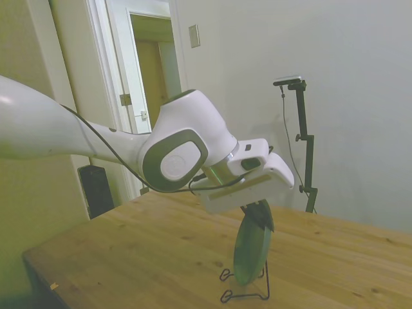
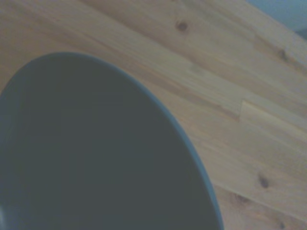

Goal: Unload the plate

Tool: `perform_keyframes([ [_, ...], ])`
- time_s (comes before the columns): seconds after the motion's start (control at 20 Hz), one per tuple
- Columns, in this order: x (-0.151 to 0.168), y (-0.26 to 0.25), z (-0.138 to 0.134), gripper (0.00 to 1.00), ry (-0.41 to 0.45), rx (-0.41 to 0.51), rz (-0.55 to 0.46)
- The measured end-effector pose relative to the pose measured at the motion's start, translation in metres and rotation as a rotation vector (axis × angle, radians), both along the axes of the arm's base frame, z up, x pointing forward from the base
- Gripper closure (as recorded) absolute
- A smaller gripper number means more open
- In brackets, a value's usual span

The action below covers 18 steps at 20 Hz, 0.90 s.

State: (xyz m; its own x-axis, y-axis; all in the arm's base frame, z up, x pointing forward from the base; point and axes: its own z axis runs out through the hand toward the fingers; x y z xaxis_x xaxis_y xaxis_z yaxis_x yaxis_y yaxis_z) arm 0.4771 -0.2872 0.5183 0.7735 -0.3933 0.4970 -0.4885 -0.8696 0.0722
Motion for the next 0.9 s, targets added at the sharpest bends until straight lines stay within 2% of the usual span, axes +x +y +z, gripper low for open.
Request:
perform_keyframes([
  [0.2,0.013,0.006,0.037,1.00,-0.088,0.024,-0.022],
  [0.4,0.047,0.020,0.058,1.00,-0.191,0.144,-0.121],
  [0.6,0.097,0.026,0.039,1.00,-0.246,0.291,-0.235],
  [0.9,0.148,0.036,-0.004,1.00,-0.289,0.445,-0.314],
])
